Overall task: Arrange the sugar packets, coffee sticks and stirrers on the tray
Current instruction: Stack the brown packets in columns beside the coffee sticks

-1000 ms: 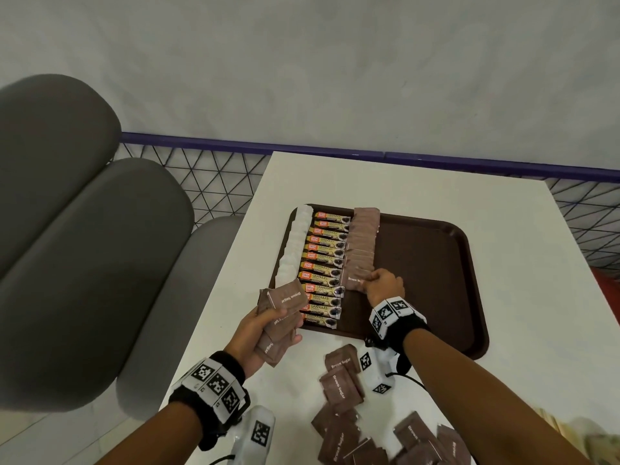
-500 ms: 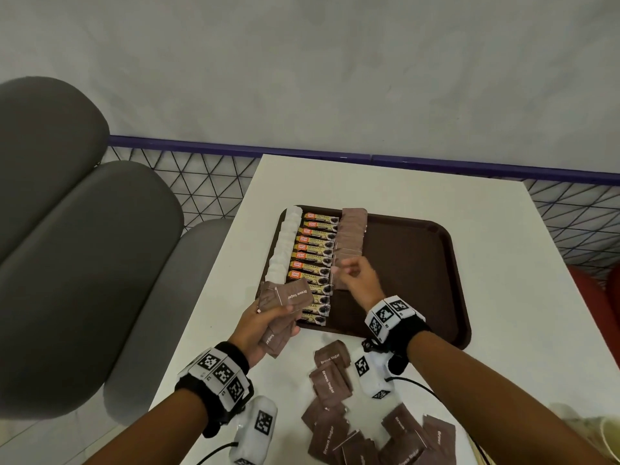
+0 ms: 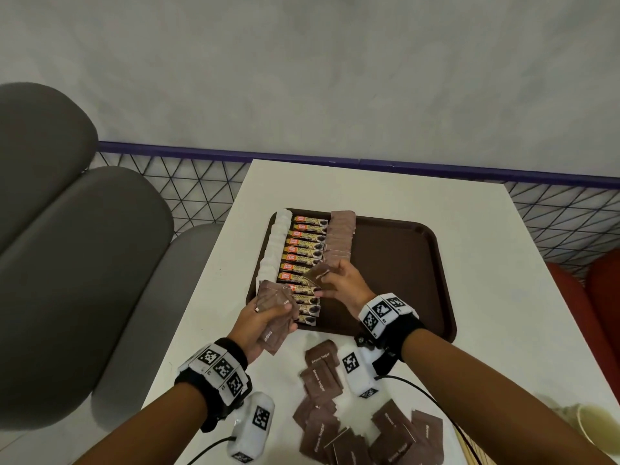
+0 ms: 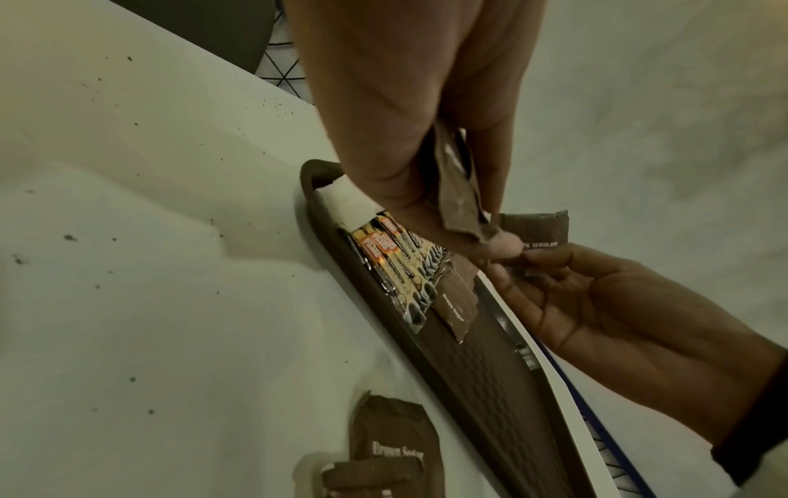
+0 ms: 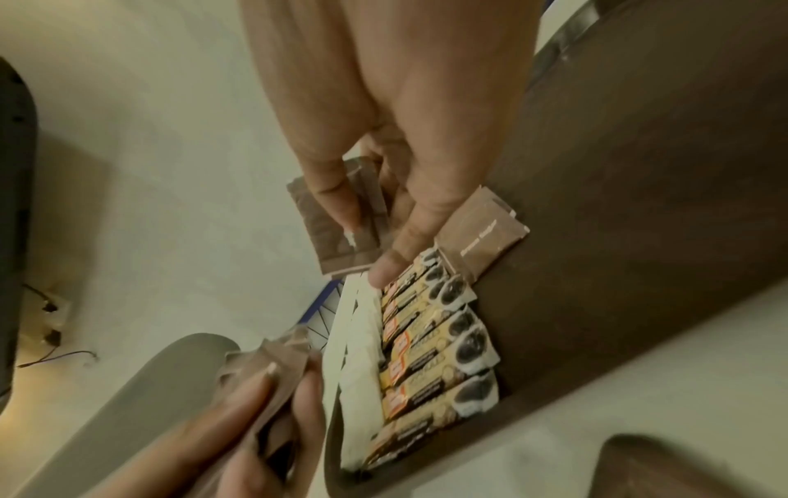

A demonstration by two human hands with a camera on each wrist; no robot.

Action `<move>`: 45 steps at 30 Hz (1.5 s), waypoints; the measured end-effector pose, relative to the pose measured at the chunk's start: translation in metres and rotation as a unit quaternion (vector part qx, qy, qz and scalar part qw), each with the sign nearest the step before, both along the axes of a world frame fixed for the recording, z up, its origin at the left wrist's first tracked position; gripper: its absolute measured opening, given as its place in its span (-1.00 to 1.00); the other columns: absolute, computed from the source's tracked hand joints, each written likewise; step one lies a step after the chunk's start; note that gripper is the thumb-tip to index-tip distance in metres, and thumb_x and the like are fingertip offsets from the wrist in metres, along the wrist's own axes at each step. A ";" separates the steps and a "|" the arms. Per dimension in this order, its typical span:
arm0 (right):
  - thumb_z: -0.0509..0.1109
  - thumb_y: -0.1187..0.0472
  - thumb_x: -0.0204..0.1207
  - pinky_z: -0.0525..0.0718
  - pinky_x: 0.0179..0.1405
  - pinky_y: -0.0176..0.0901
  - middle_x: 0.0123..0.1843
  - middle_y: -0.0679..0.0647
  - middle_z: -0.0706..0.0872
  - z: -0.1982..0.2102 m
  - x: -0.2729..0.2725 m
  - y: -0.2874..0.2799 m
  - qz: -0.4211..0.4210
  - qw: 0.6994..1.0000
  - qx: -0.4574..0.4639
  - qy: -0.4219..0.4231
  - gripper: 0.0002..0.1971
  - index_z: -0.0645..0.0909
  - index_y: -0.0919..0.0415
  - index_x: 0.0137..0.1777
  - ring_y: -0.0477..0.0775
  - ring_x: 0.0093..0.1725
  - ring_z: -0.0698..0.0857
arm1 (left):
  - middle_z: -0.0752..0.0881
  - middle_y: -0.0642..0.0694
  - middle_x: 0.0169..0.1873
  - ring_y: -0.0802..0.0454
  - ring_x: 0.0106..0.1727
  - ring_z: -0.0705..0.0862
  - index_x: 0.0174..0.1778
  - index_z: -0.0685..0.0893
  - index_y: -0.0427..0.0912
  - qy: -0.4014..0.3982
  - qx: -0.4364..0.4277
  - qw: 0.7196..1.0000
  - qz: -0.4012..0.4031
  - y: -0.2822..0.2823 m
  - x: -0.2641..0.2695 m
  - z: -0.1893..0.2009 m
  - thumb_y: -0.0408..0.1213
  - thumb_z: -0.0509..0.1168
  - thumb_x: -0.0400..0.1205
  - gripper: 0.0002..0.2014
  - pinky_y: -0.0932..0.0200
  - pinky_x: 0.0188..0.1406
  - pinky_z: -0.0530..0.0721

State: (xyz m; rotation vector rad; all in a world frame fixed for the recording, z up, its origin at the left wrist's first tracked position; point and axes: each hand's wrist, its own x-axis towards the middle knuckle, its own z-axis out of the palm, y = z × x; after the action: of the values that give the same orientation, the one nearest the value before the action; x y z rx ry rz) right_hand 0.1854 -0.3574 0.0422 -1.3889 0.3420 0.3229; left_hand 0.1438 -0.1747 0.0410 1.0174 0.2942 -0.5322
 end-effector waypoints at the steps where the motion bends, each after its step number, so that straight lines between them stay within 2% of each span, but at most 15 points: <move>1: 0.26 0.52 0.51 0.73 -0.36 -0.19 0.06 0.21 0.60 0.001 0.001 -0.003 0.001 1.000 -0.002 0.001 -0.79 0.41 0.29 0.07 0.11 -0.19 0.71 | 0.72 -0.26 -0.24 -0.07 -0.28 0.73 0.09 0.60 -0.32 -0.003 0.006 1.000 0.003 0.001 0.000 0.000 -0.59 0.28 0.54 -0.76 0.08 -0.38 0.73; 4: 0.26 0.53 0.50 0.61 -0.53 -0.28 -0.03 0.16 0.61 0.001 0.002 -0.013 0.049 0.997 -0.064 -0.006 -0.76 0.44 0.27 0.10 0.03 -0.33 0.65 | 0.74 -0.24 -0.23 -0.07 -0.24 0.74 0.08 0.61 -0.30 -0.003 0.023 1.000 0.010 0.004 0.001 -0.002 -0.58 0.28 0.55 -0.77 0.07 -0.33 0.74; 7: 0.28 0.56 0.45 0.50 -0.49 -0.33 -0.02 0.11 0.61 -0.007 0.004 -0.027 0.074 0.982 -0.175 -0.008 -0.70 0.49 0.21 0.07 -0.03 -0.30 0.60 | 0.69 -0.29 -0.12 -0.11 -0.18 0.72 0.14 0.60 -0.31 0.006 0.024 1.000 0.016 0.008 0.000 -0.005 -0.58 0.30 0.54 -0.73 0.06 -0.34 0.74; 9: 0.31 0.51 0.46 0.50 -0.46 -0.40 0.01 0.12 0.64 -0.014 0.006 -0.036 0.054 0.968 -0.246 -0.017 -0.75 0.54 0.19 0.05 -0.01 -0.21 0.60 | 0.68 -0.30 -0.13 -0.11 -0.18 0.71 0.12 0.60 -0.31 0.011 0.016 1.000 0.015 0.009 0.000 -0.005 -0.58 0.28 0.55 -0.75 0.08 -0.35 0.73; 12: 0.36 0.44 0.46 0.53 -0.33 -0.34 -0.04 0.14 0.67 -0.025 0.013 -0.047 0.010 0.944 -0.329 -0.021 -0.81 0.62 0.23 0.04 0.06 -0.10 0.61 | 0.68 -0.31 -0.13 -0.13 -0.18 0.70 0.12 0.60 -0.32 0.020 0.009 1.000 0.016 0.012 -0.001 -0.004 -0.56 0.29 0.55 -0.76 0.08 -0.33 0.72; 15: 0.37 0.43 0.46 0.61 -0.23 -0.20 -0.12 0.10 0.66 -0.032 0.016 -0.052 -0.042 0.940 -0.338 0.001 -0.84 0.61 0.16 -0.07 0.08 -0.09 0.63 | 0.64 -0.33 -0.10 -0.15 -0.18 0.67 0.16 0.58 -0.33 0.033 -0.005 0.999 0.018 0.014 -0.001 -0.004 -0.52 0.27 0.56 -0.75 0.08 -0.35 0.68; 18: 0.38 0.42 0.46 0.63 -0.20 -0.15 -0.12 0.10 0.66 -0.038 0.018 -0.052 -0.036 0.935 -0.352 0.016 -0.82 0.66 0.24 0.03 0.07 -0.09 0.63 | 0.62 -0.33 -0.12 -0.13 -0.23 0.65 0.19 0.54 -0.33 0.047 -0.027 0.998 0.016 0.015 0.001 -0.004 -0.45 0.22 0.59 -0.74 0.09 -0.38 0.65; 22: 0.42 0.41 0.44 0.69 0.07 0.03 -0.11 0.14 0.65 -0.045 0.020 -0.045 -0.004 0.930 -0.367 0.024 -0.78 0.66 0.30 0.09 0.09 -0.07 0.63 | 0.63 -0.32 -0.14 -0.12 -0.25 0.64 0.17 0.54 -0.32 0.058 -0.044 0.997 0.015 0.018 0.003 -0.005 -0.44 0.16 0.58 -0.75 0.11 -0.40 0.64; 27: 0.41 0.41 0.45 0.58 -0.10 -0.20 -0.15 0.14 0.65 -0.048 0.020 -0.038 -0.003 0.911 -0.412 0.016 -0.83 0.67 0.28 0.03 0.08 -0.10 0.63 | 0.65 -0.31 -0.15 -0.14 -0.21 0.66 0.07 0.59 -0.28 0.054 -0.043 0.998 0.013 0.021 0.004 -0.003 -0.46 0.13 0.59 -0.80 0.09 -0.34 0.65; 30: 0.42 0.41 0.43 0.56 -0.15 -0.20 -0.22 0.08 0.63 -0.049 0.022 -0.036 -0.016 0.905 -0.425 0.022 -0.85 0.65 0.24 -0.04 0.06 -0.13 0.61 | 0.69 -0.32 -0.13 -0.15 -0.17 0.69 0.10 0.60 -0.29 0.053 -0.021 0.998 0.022 0.023 0.005 -0.005 -0.48 0.17 0.60 -0.79 0.06 -0.31 0.69; 33: 0.42 0.41 0.41 0.51 -0.20 -0.19 -0.33 -0.03 0.51 -0.052 0.024 -0.035 -0.030 0.902 -0.431 0.020 -0.82 0.53 0.15 -0.12 0.06 -0.15 0.58 | 0.73 -0.34 -0.01 -0.18 -0.06 0.73 0.17 0.61 -0.28 0.055 0.009 0.998 0.037 0.024 0.005 -0.010 -0.51 0.21 0.61 -0.75 0.01 -0.26 0.76; 38: 0.47 0.38 0.38 0.48 -0.15 -0.14 -0.05 0.11 0.52 -0.054 0.023 -0.037 -0.051 0.901 -0.430 0.004 -0.71 0.46 0.23 0.03 0.08 -0.10 0.55 | 0.74 -0.27 -0.02 -0.13 -0.08 0.73 0.16 0.63 -0.25 0.040 0.047 0.998 0.033 0.022 0.004 -0.010 -0.53 0.29 0.57 -0.74 0.03 -0.34 0.76; 40: 0.48 0.35 0.37 0.52 -0.05 -0.12 0.03 0.12 0.49 -0.053 0.021 -0.037 -0.064 0.896 -0.438 -0.021 -0.66 0.46 0.26 0.09 0.12 0.01 0.56 | 0.75 -0.25 -0.03 -0.12 -0.09 0.74 0.14 0.64 -0.24 0.034 0.053 0.997 0.035 0.021 0.004 -0.009 -0.52 0.31 0.56 -0.74 0.05 -0.37 0.75; 42: 0.47 0.32 0.39 0.54 0.03 -0.12 0.06 0.12 0.49 -0.051 0.019 -0.035 -0.064 0.895 -0.437 -0.058 -0.69 0.47 0.25 0.08 0.13 0.08 0.55 | 0.74 -0.26 -0.02 -0.13 -0.07 0.73 0.14 0.64 -0.24 0.028 0.060 0.997 0.033 0.018 0.004 -0.008 -0.51 0.32 0.55 -0.74 0.06 -0.38 0.75; 45: 0.45 0.25 0.44 0.57 0.00 -0.19 0.01 0.06 0.50 -0.041 0.015 -0.023 -0.029 0.926 -0.366 -0.088 -0.79 0.51 0.20 0.01 0.04 0.02 0.56 | 0.73 -0.26 0.04 -0.14 -0.02 0.73 0.18 0.62 -0.23 0.018 0.075 0.997 0.030 0.015 0.005 -0.009 -0.47 0.34 0.55 -0.72 0.02 -0.30 0.77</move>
State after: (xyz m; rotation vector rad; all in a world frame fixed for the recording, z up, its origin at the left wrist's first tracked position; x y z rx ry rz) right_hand 0.2004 -0.3807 0.0017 -2.1224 0.3709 0.0035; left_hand 0.1488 -0.1595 0.0321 1.1422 0.3999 -0.4794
